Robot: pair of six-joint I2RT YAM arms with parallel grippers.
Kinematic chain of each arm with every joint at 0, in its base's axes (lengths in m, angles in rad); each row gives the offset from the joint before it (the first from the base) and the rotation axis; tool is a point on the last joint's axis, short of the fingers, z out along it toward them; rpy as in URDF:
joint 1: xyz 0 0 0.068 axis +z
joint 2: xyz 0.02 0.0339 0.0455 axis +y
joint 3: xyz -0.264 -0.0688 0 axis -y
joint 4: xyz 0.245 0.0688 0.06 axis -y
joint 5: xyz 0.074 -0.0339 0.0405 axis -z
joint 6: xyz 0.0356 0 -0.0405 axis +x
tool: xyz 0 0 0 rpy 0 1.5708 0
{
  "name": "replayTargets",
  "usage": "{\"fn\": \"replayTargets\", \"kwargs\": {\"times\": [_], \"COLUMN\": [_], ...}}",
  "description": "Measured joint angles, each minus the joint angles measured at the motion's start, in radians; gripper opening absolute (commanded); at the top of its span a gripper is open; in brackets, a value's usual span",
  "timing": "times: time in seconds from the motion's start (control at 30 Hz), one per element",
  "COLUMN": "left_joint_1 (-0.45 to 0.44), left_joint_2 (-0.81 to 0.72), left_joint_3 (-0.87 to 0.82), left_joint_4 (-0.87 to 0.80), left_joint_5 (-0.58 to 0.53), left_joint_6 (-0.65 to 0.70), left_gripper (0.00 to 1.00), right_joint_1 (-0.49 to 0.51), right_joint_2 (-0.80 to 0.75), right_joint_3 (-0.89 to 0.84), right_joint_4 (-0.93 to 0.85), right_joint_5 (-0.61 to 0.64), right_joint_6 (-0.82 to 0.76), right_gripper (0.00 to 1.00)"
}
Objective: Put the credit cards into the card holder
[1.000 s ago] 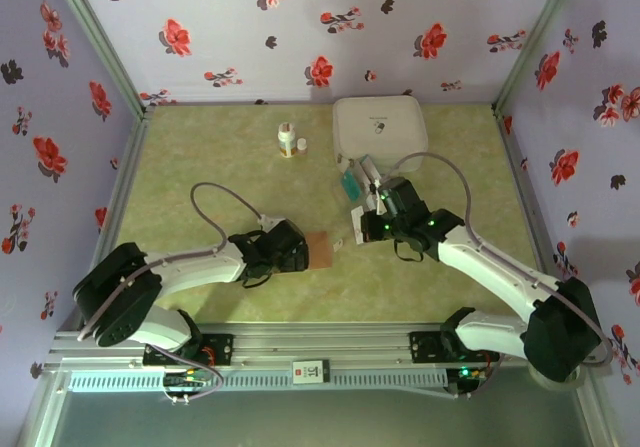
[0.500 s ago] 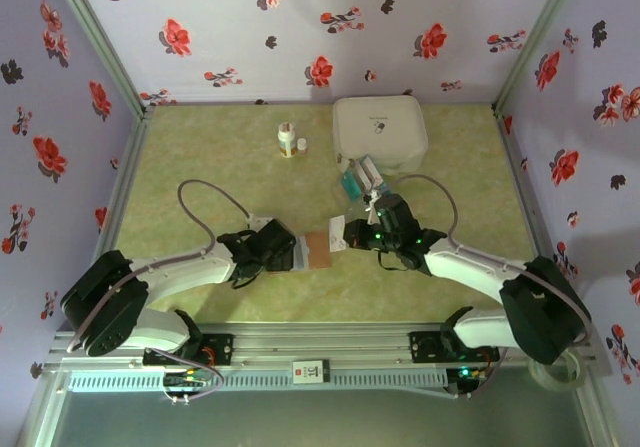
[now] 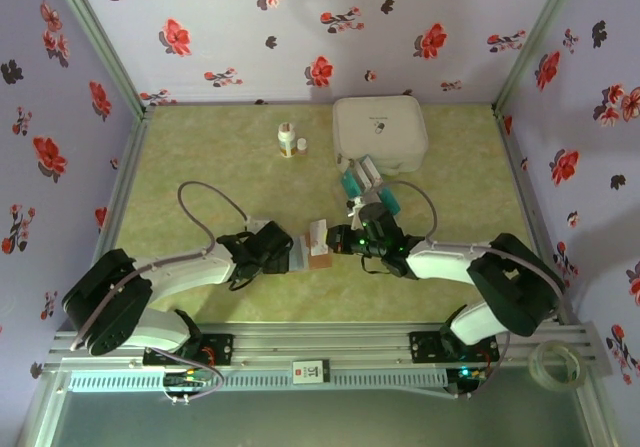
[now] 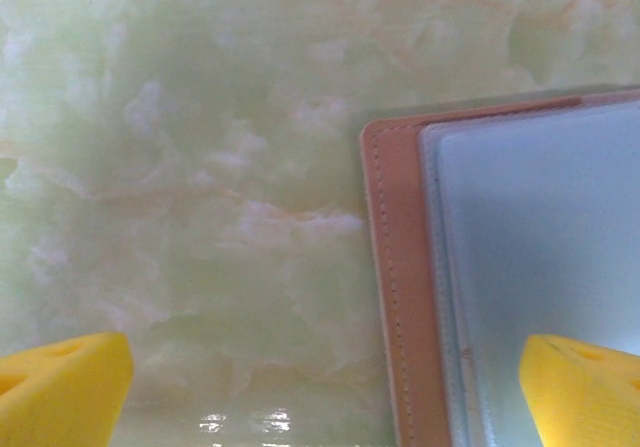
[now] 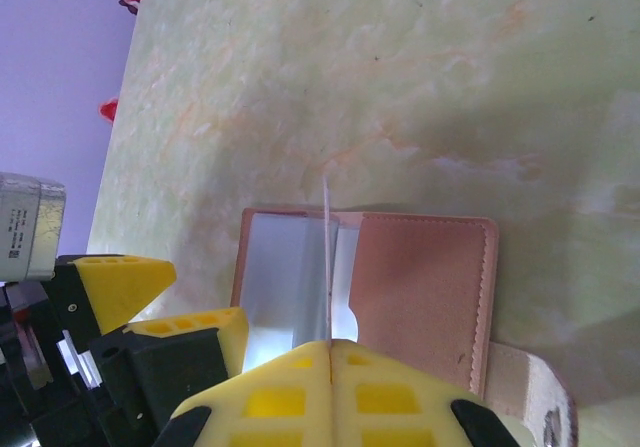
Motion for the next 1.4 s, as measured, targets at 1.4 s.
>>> {"fn": "replayTargets", "kwargs": {"times": [1.4], "left_joint_1": [0.006], "left_joint_2": [0.001], "left_joint_3": [-0.024], "left_joint_4": [0.013], "left_joint_5": [-0.009], "left_joint_6": [-0.039], "left_gripper": [1.00], "right_joint_1": [0.043], "right_joint_2": [0.279], "right_joint_3": [-0.029], "right_joint_4": [0.440], "right_joint_5": [-0.053], "right_joint_6": [0.095], "right_gripper": [0.00]}}
